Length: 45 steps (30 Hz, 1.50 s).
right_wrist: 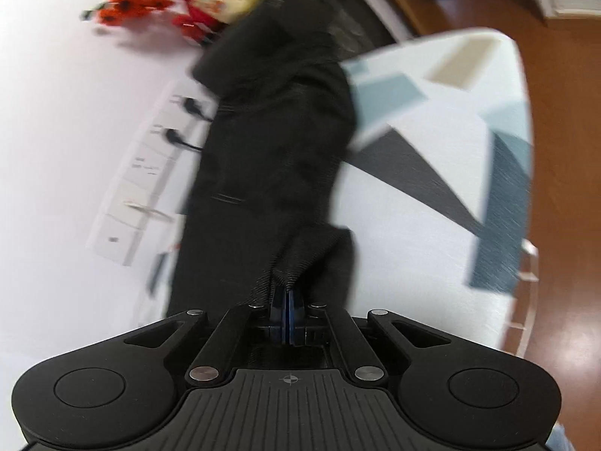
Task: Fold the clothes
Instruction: 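Grasp the jeans waistband edge with the right gripper and tug it straight, then release the jeans with the right gripper, then press the folded black jeans flat with both grippers open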
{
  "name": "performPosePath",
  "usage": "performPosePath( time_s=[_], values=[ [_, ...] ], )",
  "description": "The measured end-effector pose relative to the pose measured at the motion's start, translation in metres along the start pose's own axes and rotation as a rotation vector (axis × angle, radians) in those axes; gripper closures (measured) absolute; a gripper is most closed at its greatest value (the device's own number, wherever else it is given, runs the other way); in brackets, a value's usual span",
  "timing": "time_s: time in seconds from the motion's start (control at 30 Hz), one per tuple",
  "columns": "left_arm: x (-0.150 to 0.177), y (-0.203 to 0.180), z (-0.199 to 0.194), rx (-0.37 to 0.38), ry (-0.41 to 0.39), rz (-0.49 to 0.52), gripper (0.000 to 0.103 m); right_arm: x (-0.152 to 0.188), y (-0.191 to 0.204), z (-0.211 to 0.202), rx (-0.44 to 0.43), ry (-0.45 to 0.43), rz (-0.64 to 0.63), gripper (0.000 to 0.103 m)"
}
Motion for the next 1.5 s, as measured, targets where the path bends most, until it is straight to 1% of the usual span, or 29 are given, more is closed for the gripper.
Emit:
performPosePath(
  time_s=[0.07,0.13,0.2,0.23,0.27,0.3,0.33,0.4,0.43,0.5,0.53,0.57,0.63,0.67,0.73,0.83,0.9,0.93,0.97,1.0,1.03,1.07,1.13,1.17,1.2,1.27,1.33,1.43,1.5],
  values=[
    [0.0,0.0,0.0,0.005,-0.001,0.014,0.0,0.007,-0.008,0.002,0.028,0.004,-0.002,0.102],
    [-0.001,0.0,0.0,0.009,-0.003,0.028,0.0,0.012,-0.009,0.008,0.059,0.007,-0.05,0.102],
    [-0.001,-0.001,0.0,0.009,-0.009,0.043,0.0,0.013,-0.009,0.011,0.1,0.019,-0.068,0.101],
    [-0.001,-0.001,0.0,0.007,-0.01,0.047,0.0,0.012,-0.009,0.009,0.145,0.025,-0.064,0.097],
    [-0.001,-0.002,0.0,0.005,-0.009,0.051,0.0,0.01,-0.008,0.005,0.174,0.016,-0.058,0.09],
    [-0.001,-0.002,-0.002,0.002,-0.003,0.052,0.0,0.008,-0.006,0.0,0.18,-0.003,-0.055,0.085],
    [-0.002,-0.002,-0.003,-0.001,0.006,0.056,0.0,0.008,0.001,-0.004,0.168,-0.01,-0.089,0.083],
    [-0.001,-0.001,-0.009,0.015,0.035,0.061,0.001,0.012,0.024,-0.008,0.116,-0.003,-0.212,0.075],
    [0.0,0.0,-0.013,0.035,0.05,0.061,0.001,0.014,0.035,-0.01,0.09,0.0,-0.274,0.074],
    [0.004,0.003,-0.024,0.096,0.068,0.056,0.005,0.019,0.058,-0.014,0.037,0.007,-0.397,0.067],
    [0.007,0.003,-0.03,0.119,0.079,0.059,0.006,0.026,0.071,-0.013,0.016,0.019,-0.474,0.066],
    [0.011,0.003,-0.036,0.141,0.09,0.061,0.006,0.038,0.086,-0.009,0.001,0.037,-0.563,0.063],
    [0.02,-0.001,-0.047,0.2,0.123,0.092,0.006,0.061,0.114,-0.002,-0.032,0.074,-0.741,0.053],
    [0.023,-0.005,-0.05,0.224,0.131,0.112,0.006,0.07,0.125,0.003,-0.045,0.1,-0.805,0.044],
    [0.026,-0.006,-0.05,0.244,0.139,0.123,0.006,0.086,0.14,0.018,-0.064,0.164,-0.88,0.042],
    [0.027,-0.003,-0.043,0.253,0.142,0.121,0.004,0.097,0.142,0.037,-0.003,0.227,-0.954,0.043],
    [0.028,-0.002,-0.039,0.259,0.145,0.12,0.003,0.1,0.14,0.039,0.043,0.22,-1.042,0.046],
    [0.028,-0.001,-0.037,0.262,0.149,0.122,0.003,0.099,0.137,0.038,0.097,0.202,-1.084,0.046],
    [0.028,0.002,-0.037,0.264,0.157,0.129,0.001,0.096,0.132,0.038,0.149,0.187,-1.095,0.046],
    [0.028,0.006,-0.036,0.265,0.17,0.129,0.001,0.091,0.128,0.036,0.173,0.175,-1.072,0.047],
    [0.027,0.009,-0.034,0.266,0.188,0.122,0.001,0.085,0.124,0.032,0.179,0.162,-1.037,0.047],
    [0.027,0.012,-0.034,0.267,0.206,0.115,0.001,0.079,0.121,0.028,0.186,0.15,-1.002,0.05],
    [0.027,0.015,-0.033,0.273,0.236,0.098,0.001,0.079,0.128,0.021,0.146,0.115,-0.992,0.046],
    [0.026,0.014,-0.031,0.272,0.244,0.097,0.001,0.085,0.135,0.019,0.115,0.107,-1.014,0.037],
    [0.025,0.012,-0.031,0.269,0.249,0.103,0.001,0.095,0.143,0.021,0.077,0.115,-1.054,0.029],
    [0.024,0.009,-0.033,0.26,0.254,0.13,0.001,0.123,0.157,0.029,0.009,0.151,-1.148,0.026],
    [0.023,0.007,-0.034,0.261,0.259,0.156,0.001,0.142,0.161,0.036,-0.01,0.188,-1.21,0.023],
    [0.021,0.017,-0.029,0.261,0.29,0.118,0.001,0.151,0.153,0.041,-0.007,0.267,-1.218,0.023],
    [0.021,0.022,-0.029,0.252,0.297,0.101,0.002,0.147,0.146,0.04,-0.025,0.325,-1.226,0.018]
  ],
)
Point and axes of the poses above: each gripper's, at about its wrist camera, not at the fingertips, and z roughly the way its jaws point, y to its left, x to its underside, the point moved 2 cm from there along z, roughly the way its jaws point, and after that the axes turned 15 degrees about -z, right-handed, at the moved point
